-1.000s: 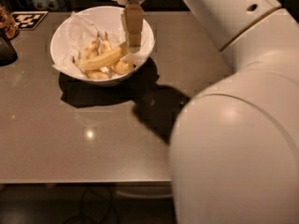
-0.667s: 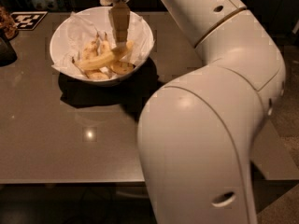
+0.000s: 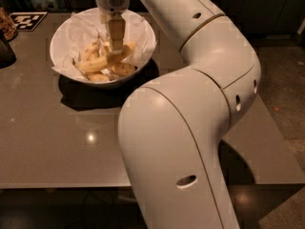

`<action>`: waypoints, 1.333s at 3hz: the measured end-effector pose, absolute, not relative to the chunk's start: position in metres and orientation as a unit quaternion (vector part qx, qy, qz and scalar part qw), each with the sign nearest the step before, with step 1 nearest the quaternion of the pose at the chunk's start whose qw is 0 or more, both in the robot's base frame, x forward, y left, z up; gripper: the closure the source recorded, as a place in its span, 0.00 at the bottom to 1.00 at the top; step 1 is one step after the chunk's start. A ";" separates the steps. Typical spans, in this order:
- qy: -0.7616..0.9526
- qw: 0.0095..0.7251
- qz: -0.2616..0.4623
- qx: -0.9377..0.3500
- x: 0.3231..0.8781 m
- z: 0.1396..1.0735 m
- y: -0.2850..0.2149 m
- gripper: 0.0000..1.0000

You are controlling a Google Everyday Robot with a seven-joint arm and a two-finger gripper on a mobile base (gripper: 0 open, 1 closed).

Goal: Pick banana from white bowl

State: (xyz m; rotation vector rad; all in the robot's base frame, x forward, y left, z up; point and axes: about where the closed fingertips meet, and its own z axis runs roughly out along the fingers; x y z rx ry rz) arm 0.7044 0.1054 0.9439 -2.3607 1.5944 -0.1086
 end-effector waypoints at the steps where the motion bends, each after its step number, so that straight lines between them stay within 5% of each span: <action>1: 0.554 0.125 -0.030 -0.822 0.705 0.925 0.109 0.30; 3: 0.552 0.100 -0.022 -0.827 0.706 0.904 0.113 0.46; 4: 0.551 0.088 -0.018 -0.830 0.707 0.892 0.114 0.46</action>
Offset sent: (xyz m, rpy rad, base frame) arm -0.0410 -0.0317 -0.0380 -0.2043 0.2567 0.0103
